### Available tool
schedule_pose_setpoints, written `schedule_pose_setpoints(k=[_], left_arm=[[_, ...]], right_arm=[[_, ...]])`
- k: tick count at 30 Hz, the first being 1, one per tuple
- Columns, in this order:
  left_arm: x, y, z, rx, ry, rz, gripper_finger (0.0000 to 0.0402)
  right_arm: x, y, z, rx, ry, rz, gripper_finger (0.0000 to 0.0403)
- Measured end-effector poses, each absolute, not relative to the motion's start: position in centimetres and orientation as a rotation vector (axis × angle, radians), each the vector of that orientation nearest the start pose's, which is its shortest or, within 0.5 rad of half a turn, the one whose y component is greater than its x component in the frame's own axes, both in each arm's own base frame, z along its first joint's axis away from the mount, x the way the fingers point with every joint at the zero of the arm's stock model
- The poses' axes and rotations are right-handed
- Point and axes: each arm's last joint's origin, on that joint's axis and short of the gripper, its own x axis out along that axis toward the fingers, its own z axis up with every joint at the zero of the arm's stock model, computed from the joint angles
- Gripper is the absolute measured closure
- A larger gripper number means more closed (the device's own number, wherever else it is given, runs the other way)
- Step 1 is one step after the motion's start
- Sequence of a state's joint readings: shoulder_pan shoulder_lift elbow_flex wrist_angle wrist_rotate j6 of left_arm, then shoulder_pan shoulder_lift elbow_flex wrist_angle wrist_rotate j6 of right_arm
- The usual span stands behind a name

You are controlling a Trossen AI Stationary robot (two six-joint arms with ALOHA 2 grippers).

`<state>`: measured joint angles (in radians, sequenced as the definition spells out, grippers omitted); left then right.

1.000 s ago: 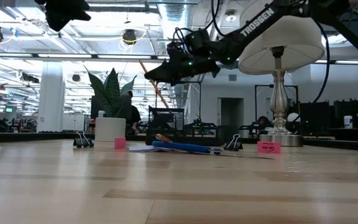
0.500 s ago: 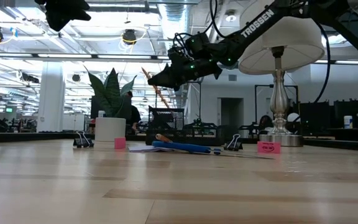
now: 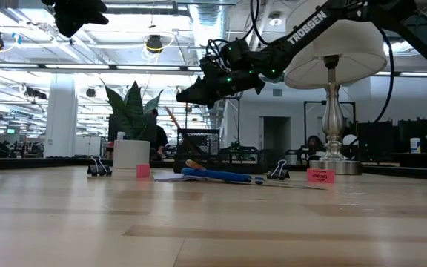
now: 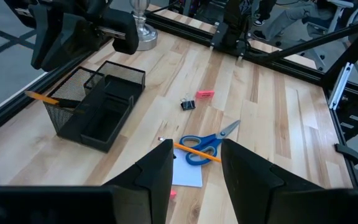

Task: Pick and place office supplies into organizer
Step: Put the pencil into the desk organizer

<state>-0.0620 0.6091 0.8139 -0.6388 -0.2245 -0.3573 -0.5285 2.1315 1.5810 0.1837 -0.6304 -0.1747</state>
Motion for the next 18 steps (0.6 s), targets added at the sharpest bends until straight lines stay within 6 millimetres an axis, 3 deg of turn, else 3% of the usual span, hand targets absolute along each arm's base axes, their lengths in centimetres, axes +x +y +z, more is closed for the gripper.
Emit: schedule_pose_setpoints(k=[10,18], left_arm=[[11.8,-0.1,32.3,-0.289,0.398,0.234,0.0276],[11.8,-0.1,32.3,-0.289,0.399,0.235,0.0276]], right_arm=[[42.1,-21.2,25.3,0.078,0.297,0.145,0.0351],[39.9,-16.9,28.5,0.038,0.466,0.248,0.0351]])
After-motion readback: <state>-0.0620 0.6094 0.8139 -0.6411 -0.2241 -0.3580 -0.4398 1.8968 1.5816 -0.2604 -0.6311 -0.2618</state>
